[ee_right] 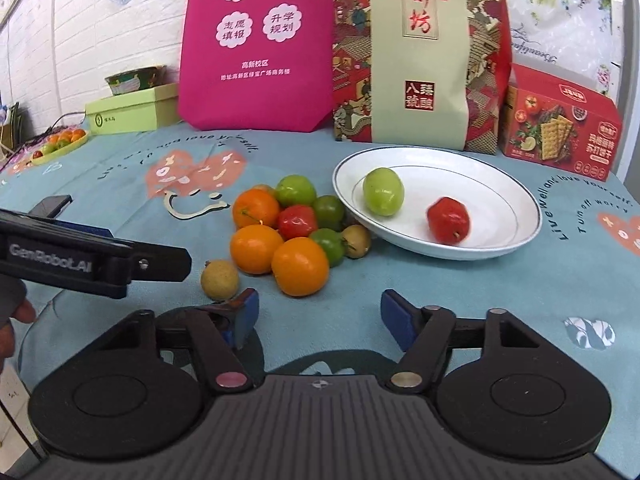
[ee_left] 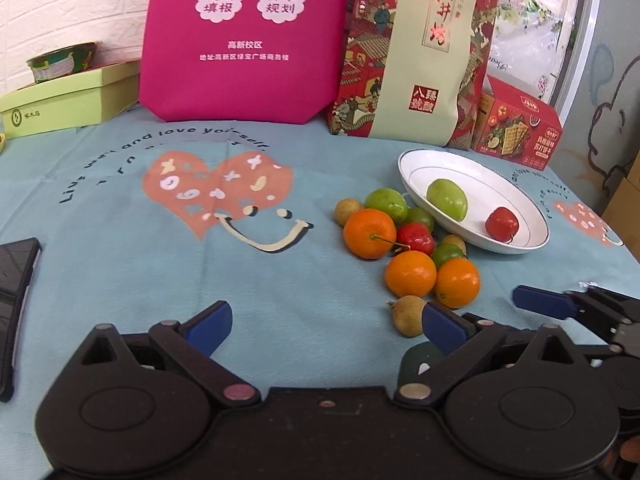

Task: Organize fruits
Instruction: 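Grasp an orange with the right tool while the left tool returns to the pile, then grasp the small brown kiwi with the left tool, then carry the kiwi and orange onto the white plate and open both tools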

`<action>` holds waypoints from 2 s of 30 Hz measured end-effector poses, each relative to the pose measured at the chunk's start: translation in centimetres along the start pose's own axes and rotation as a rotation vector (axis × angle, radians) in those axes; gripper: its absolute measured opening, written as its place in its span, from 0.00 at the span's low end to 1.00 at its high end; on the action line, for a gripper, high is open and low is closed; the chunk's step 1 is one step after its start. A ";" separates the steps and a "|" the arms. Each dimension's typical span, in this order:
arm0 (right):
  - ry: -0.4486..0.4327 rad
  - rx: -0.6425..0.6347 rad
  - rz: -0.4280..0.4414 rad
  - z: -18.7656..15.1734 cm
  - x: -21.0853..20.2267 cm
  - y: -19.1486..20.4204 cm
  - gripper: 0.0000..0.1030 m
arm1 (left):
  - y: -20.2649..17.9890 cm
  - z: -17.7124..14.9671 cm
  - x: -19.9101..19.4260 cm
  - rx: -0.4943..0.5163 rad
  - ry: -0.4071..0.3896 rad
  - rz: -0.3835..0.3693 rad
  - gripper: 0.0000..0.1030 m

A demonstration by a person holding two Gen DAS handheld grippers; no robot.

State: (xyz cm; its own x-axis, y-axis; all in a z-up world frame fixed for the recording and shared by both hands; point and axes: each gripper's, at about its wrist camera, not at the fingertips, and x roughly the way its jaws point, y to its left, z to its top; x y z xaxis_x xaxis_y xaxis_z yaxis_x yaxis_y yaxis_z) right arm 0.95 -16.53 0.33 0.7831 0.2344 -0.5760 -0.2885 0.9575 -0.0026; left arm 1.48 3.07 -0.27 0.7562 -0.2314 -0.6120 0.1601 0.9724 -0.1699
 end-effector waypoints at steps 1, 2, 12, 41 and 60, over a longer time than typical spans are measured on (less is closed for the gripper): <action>0.002 -0.009 0.001 0.1 0.2 0.2 0.94 | 0.2 -0.1 -0.1 -0.005 0.001 -0.003 1.00; 0.004 -0.016 0.001 0.2 0.4 0.4 0.90 | 0.4 -0.1 -0.1 -0.009 0.003 -0.007 1.00; 0.020 -0.042 -0.008 0.9 2.3 1.1 0.73 | 0.8 -0.2 0.0 -0.011 0.016 -0.049 1.00; 0.013 0.055 -0.009 -0.7 -0.5 -1.6 0.60 | -2.8 0.3 3.3 0.095 0.079 -0.153 0.89; 0.006 0.070 -0.001 -0.5 -0.2 -2.0 0.60 | -2.8 0.5 3.1 0.065 0.076 -0.168 0.88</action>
State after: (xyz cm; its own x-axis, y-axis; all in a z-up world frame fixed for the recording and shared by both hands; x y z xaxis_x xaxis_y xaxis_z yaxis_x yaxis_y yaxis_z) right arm 1.09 -18.54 0.01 0.7798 0.2329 -0.5811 -0.2488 0.9671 0.0536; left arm 3.69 -0.33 -1.36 0.6659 -0.3900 -0.6360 0.3230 0.9191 -0.2256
